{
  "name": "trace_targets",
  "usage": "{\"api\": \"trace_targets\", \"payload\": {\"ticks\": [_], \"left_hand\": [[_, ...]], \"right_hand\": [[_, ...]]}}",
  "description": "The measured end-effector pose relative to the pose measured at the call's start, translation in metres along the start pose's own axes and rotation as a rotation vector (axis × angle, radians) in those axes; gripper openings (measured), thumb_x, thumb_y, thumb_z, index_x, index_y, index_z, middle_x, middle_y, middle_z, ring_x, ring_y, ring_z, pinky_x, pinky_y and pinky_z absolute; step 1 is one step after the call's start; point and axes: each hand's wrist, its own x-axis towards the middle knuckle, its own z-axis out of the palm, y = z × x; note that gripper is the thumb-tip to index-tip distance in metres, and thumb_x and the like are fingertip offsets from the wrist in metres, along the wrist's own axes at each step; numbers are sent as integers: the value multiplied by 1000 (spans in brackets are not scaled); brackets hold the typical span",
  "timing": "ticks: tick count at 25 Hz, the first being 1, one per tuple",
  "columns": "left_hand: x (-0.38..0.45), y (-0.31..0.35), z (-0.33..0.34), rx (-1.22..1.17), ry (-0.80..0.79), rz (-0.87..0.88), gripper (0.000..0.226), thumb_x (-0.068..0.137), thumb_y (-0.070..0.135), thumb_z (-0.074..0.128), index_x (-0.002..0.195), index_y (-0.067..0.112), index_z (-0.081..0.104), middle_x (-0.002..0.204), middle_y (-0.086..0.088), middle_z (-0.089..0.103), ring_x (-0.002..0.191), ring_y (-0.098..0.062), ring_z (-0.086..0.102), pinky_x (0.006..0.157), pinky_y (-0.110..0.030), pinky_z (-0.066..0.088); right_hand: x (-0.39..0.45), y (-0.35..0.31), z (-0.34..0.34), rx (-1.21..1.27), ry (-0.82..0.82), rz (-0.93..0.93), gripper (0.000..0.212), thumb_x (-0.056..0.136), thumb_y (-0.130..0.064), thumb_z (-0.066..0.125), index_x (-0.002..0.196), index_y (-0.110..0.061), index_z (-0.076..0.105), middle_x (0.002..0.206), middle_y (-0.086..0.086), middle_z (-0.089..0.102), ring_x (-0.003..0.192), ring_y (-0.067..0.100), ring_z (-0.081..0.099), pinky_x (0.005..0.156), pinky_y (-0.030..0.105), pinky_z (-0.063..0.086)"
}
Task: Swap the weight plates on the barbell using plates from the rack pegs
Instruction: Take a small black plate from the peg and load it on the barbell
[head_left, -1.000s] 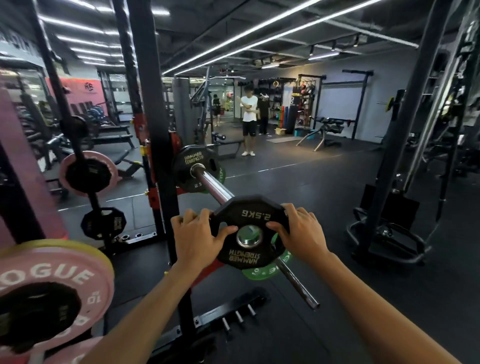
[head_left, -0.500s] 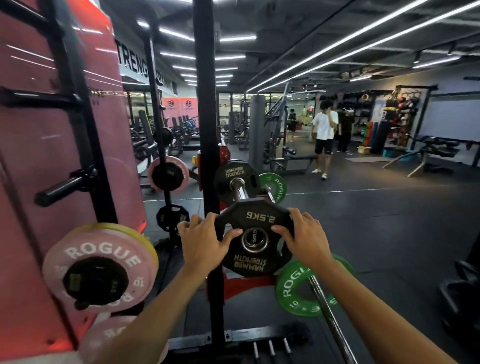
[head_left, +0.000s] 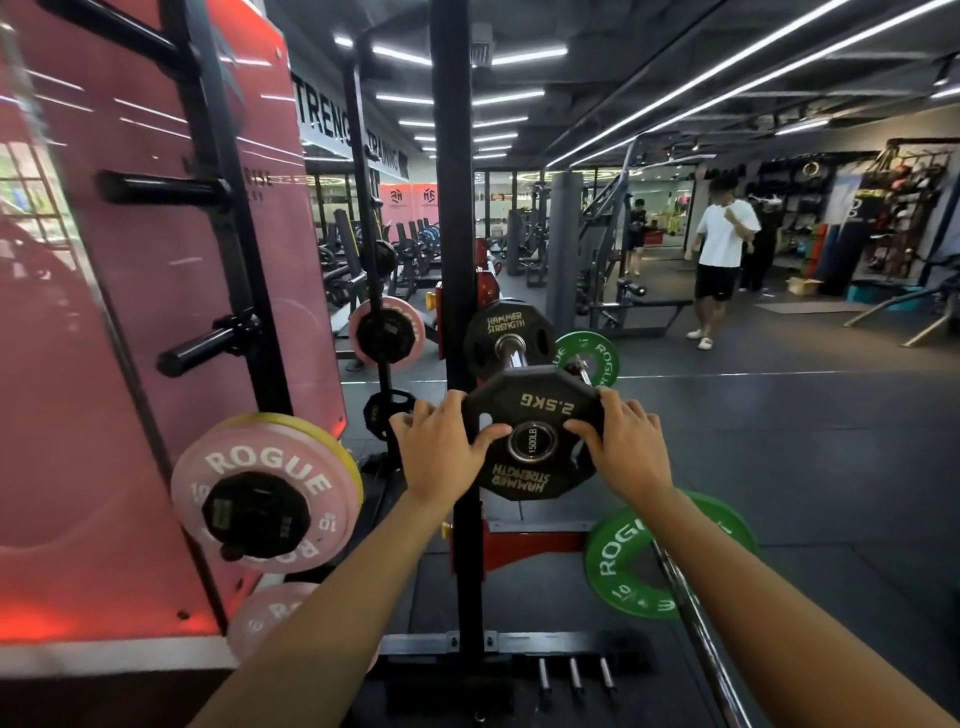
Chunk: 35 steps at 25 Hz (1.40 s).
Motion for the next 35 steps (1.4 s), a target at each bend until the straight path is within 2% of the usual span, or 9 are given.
{"api": "trace_targets", "payload": {"ticks": [3,6,11,15,19,22,27,32,35], "left_hand": [[3,1,-4,65,-54,1,73,78,86,37,108,21,56,98,3,66,99,-23,57,88,-44,38],[2,-5,-9,105,-4,3,81,73,88,39,118,22,54,112,2,63,106,-23,55,89,-44,39],[3,-17,-10,106,79,29,84,70,86,48,120,20,55,113,-1,63,105,-24,58,87,-43,39],[4,-12,-1,99,23,11,82,70,86,51,120,21,55,115,-2,62,108,-24,56,88,-44,40],[5,-12,5,90,-26,-21,87,69,91,43,120,22,56,118,-2,61,111,-25,56,91,-44,39],[9,-14,8,77,-9,-38,91,64,94,36,116,22,57,115,0,62,108,-23,57,87,-42,38],[29,-14,30,21,-32,-81,78,69,87,48,114,23,56,113,3,61,107,-21,56,89,-43,40],[63,-24,72,-39,25,-85,77,72,85,45,111,21,58,110,1,64,105,-23,58,83,-37,33],[93,-33,96,-50,25,-95,82,68,90,42,112,22,59,110,3,64,106,-22,57,89,-41,36]], "right_hand": [[-4,1,-2,-20,-12,-14,61,90,-65,40,123,-15,43,107,8,67,101,31,60,83,47,44],[-10,7,-8,-54,-24,4,72,84,-72,43,128,-15,42,115,10,64,106,32,58,86,47,46],[-15,17,-16,-58,-10,21,87,77,-80,39,132,-13,42,126,12,60,115,33,54,91,49,46],[-12,22,-17,-81,-44,12,90,78,-80,36,135,-11,44,128,11,59,118,31,54,94,49,44],[-4,20,-6,-28,-82,23,90,78,-81,40,134,-11,46,129,11,59,118,30,54,95,48,46],[4,21,5,69,-74,66,89,75,-81,43,129,-11,50,124,11,61,114,31,56,89,47,49],[26,29,30,151,-61,112,82,75,-76,53,126,-12,52,124,10,60,116,29,53,89,48,49],[61,43,64,116,-64,115,81,77,-76,51,126,-11,53,122,10,61,114,29,54,89,45,49],[92,51,83,53,-72,85,79,78,-74,52,126,-11,53,121,10,62,112,28,55,87,41,48]]}}
